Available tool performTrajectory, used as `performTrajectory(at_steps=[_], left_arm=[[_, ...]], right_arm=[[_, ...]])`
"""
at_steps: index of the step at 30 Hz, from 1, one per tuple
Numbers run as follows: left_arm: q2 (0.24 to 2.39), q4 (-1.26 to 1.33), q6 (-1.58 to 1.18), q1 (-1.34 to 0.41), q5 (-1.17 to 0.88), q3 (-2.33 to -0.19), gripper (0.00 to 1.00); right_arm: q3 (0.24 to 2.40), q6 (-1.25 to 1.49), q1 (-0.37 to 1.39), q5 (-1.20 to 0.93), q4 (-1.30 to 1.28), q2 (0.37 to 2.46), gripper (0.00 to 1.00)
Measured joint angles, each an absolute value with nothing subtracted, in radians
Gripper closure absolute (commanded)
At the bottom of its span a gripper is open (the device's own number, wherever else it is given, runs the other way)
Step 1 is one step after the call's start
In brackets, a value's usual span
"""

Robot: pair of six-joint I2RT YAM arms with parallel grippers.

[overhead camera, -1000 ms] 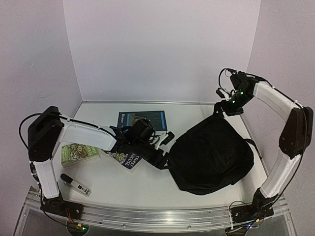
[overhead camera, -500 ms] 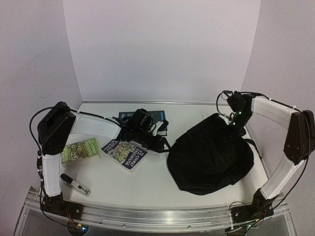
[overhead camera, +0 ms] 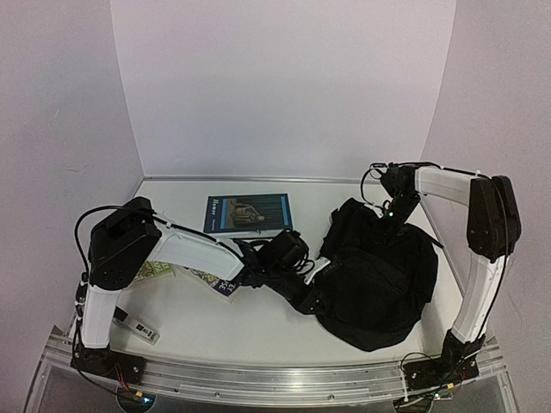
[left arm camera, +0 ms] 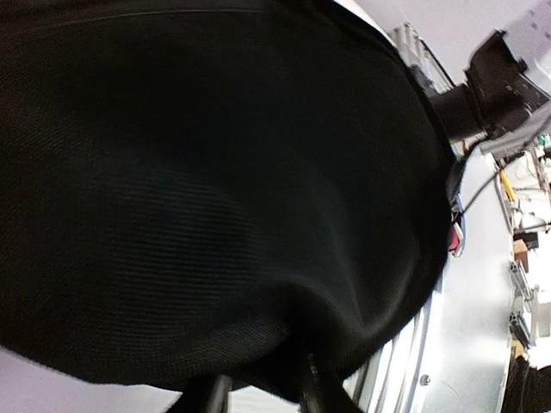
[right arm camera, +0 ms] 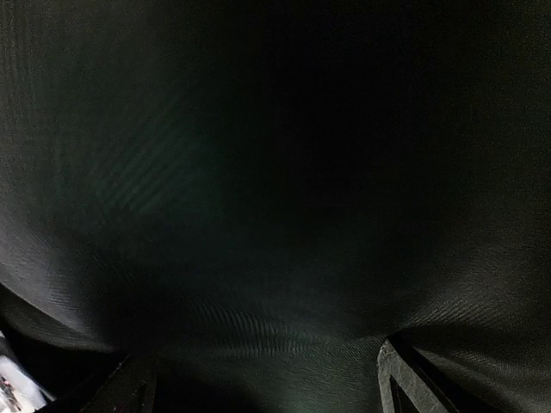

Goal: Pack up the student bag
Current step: Adjust the student bag at the center of the board.

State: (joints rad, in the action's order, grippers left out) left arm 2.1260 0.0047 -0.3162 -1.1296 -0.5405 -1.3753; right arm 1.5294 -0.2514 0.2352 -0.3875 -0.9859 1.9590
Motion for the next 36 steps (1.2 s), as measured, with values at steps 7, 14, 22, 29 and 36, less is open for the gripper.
performTrajectory(at_steps=[7, 14, 22, 29, 36], left_arm=[[1.962, 0.105, -0.37, -1.104, -0.473, -1.131, 0.29], [1.724, 0.196, -0.453, -1.056, -0.307, -0.952, 0.16], [1.662, 0.22, -0.579, -1.014, -0.105, -0.87, 0.14], [1.663, 0.212, -0.636, -1.007, -0.037, -0.861, 0.14], [1.663, 0.203, -0.656, -1.007, 0.008, -0.861, 0.15]], right_arm=[[1.585, -0.219, 0.25, -0.432, -0.962, 1.873, 0.12], [1.488, -0.149, 0.338, -0.442, -0.957, 1.605, 0.13], [1.404, -0.101, 0.525, -0.422, -0.957, 1.641, 0.13], [1.408, -0.081, 0.677, -0.344, -0.943, 1.768, 0.18], [1.429, -0.045, 0.713, -0.255, -0.922, 1.909, 0.41]])
